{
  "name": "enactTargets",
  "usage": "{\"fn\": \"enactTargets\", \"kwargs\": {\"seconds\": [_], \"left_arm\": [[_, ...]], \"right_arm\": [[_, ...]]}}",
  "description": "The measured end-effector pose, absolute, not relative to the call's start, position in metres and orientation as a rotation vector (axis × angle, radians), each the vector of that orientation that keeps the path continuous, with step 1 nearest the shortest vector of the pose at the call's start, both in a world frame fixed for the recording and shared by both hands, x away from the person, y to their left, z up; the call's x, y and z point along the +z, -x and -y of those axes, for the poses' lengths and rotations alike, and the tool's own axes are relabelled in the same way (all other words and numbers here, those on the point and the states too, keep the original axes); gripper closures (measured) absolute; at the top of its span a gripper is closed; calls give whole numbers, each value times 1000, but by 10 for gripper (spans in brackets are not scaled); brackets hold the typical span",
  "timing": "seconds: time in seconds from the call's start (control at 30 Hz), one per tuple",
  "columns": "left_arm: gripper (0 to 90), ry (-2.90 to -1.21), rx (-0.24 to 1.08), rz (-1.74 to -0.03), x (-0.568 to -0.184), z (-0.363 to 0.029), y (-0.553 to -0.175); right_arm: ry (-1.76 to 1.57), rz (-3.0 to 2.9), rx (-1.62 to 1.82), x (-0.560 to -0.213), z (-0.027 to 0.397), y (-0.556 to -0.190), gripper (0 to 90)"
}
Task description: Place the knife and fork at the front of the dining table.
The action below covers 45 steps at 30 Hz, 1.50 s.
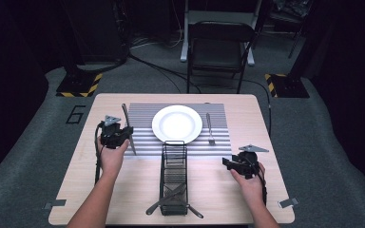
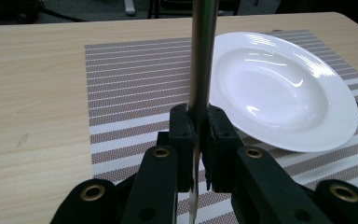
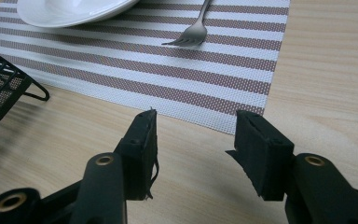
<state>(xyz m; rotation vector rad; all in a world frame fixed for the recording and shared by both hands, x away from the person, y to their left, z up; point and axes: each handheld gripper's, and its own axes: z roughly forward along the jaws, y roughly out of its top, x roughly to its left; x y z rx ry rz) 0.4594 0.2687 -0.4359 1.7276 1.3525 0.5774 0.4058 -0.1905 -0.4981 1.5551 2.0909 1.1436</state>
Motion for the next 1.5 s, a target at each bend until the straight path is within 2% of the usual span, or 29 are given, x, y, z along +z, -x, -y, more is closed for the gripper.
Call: {"fn": "enactTargets", "kwargs": {"seconds": [0.4,0.67,1.5], "left_arm": [[826,-1696,585,-1372,-442,-268,-470],[827,-1708,540,-1396,-441,-265,-482],[827,-1703,572,-1486,-442,-241,-523]], "right_arm": [[-1556,-2087,1146,-498,191,-406,487],[-1561,-2085,1149,-498,192,-406,487],[-1561,-2090,1149,-500,194,-408,492]]}}
